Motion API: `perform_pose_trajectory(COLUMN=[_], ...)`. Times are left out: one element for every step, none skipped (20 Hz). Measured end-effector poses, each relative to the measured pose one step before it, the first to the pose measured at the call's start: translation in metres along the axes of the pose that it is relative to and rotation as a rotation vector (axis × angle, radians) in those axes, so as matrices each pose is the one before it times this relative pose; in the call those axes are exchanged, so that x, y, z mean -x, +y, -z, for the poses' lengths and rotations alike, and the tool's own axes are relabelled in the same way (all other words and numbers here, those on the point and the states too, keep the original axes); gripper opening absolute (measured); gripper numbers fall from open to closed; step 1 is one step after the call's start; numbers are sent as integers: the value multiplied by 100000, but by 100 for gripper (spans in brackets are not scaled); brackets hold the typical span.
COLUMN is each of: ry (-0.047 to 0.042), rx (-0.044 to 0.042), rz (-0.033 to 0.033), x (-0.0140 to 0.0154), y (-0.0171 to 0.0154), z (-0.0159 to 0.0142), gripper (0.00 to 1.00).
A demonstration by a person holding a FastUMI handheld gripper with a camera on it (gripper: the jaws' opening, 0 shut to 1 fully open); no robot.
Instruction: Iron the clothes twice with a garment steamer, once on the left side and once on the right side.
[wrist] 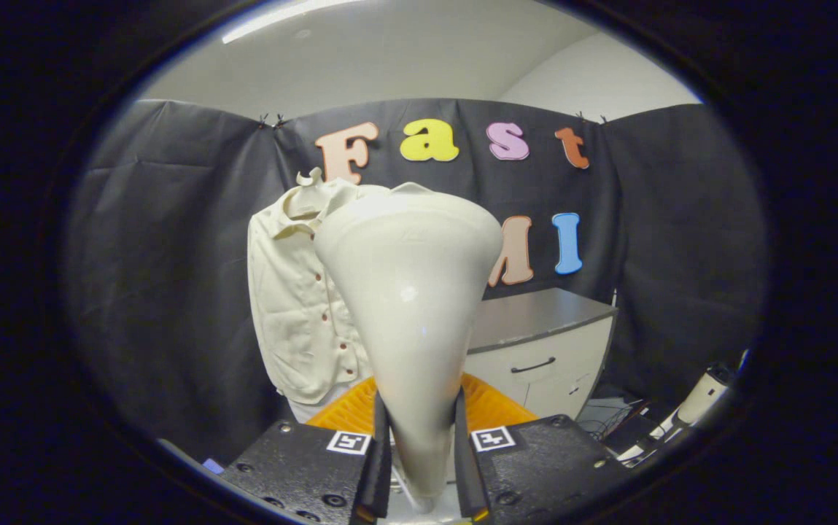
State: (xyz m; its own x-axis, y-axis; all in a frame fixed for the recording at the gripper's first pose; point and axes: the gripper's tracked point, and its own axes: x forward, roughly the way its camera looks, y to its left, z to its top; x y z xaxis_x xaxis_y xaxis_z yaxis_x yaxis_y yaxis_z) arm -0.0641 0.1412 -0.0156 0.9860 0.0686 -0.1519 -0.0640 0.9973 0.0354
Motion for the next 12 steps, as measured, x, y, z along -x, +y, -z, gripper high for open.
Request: perform_pose_trajectory(ry=[289, -1144, 630, 311, 2192, 919, 541, 68, 358, -149, -376, -130], rx=[-322, -2717, -91, -588, -572, -2058, -853, -1104, 174, -330, -553, -460], rz=[439, 960, 1199, 1045, 592, 858, 802, 732, 1078, 1066, 762, 337], x=[235, 449, 448, 366, -20, 79, 22, -117, -216, 61, 18, 135], y=[-616, -450, -625, -996, -582, -464, -472, -203, -312, -433, -236, -223], z=[640, 434, 708, 745, 822, 407, 347, 106, 197, -73, -43, -150], gripper=[36, 37, 37, 37, 37, 37, 37, 37, 37, 37, 37, 37])
